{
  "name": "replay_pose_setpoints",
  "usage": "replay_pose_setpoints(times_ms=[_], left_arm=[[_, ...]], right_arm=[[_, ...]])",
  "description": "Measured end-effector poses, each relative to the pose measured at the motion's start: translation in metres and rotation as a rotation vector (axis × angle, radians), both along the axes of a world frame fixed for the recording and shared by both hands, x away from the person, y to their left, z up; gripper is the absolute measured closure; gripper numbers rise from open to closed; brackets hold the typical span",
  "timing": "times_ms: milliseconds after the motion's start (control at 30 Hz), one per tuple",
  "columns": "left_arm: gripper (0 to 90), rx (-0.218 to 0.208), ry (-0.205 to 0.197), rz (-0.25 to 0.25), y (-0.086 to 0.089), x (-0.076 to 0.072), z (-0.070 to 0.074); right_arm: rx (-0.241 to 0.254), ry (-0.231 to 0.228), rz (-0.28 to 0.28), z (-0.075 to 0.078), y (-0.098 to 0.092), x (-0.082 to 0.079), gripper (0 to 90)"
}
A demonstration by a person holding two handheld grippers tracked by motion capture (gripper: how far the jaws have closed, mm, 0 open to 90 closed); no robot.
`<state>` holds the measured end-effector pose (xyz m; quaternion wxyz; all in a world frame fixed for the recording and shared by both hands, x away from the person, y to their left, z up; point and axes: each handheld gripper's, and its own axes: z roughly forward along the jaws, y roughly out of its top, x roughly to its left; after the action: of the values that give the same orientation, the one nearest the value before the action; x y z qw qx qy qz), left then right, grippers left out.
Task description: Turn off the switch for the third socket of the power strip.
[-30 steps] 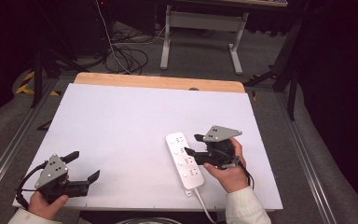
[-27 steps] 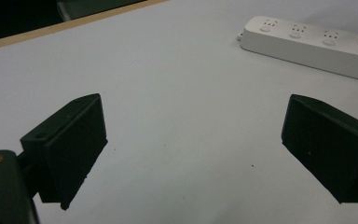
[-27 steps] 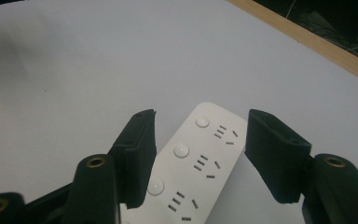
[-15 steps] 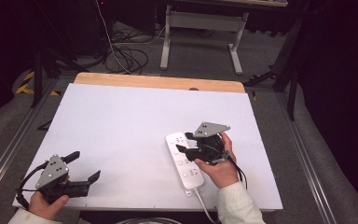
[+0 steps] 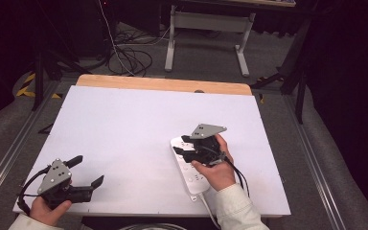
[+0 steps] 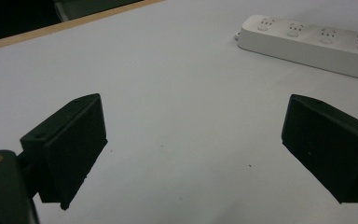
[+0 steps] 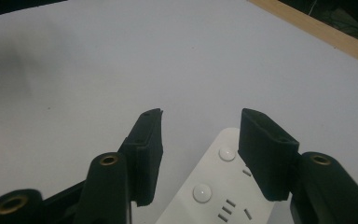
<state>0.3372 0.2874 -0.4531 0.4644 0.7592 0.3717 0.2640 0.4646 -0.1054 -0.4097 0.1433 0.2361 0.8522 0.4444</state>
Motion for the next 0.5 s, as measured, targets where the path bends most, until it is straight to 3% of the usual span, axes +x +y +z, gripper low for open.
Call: replay_pose_setpoints(times_ms=[200, 233, 267, 333, 500], left_arm=[[6.9, -0.003, 0.002, -0.003, -0.0003, -0.0002, -0.0001], [6.9, -0.002, 0.002, -0.003, -0.0004, -0.0002, -0.0001], [6.9, -0.002, 0.002, -0.003, -0.0005, -0.0003, -0.0001], [6.9, -0.002, 0.002, -0.004, -0.0008, -0.0004, -0.0002], [6.9, 0.001, 0.002, -0.005, -0.0011, -0.0004, -0.0002]], right_arm=[[-0.004, 0.008, -0.006, -0.0030, 0.0013, 0.0009, 52.8], [0.012, 0.024, -0.003, -0.0036, 0.0006, 0.0009, 59.1], [0.012, 0.024, -0.003, -0.0036, 0.0006, 0.0009, 59.1], [0.045, 0.074, -0.004, -0.0056, 0.0001, -0.0001, 72.5], [0.019, 0.092, -0.035, -0.0088, 0.0014, -0.0003, 85.0]])
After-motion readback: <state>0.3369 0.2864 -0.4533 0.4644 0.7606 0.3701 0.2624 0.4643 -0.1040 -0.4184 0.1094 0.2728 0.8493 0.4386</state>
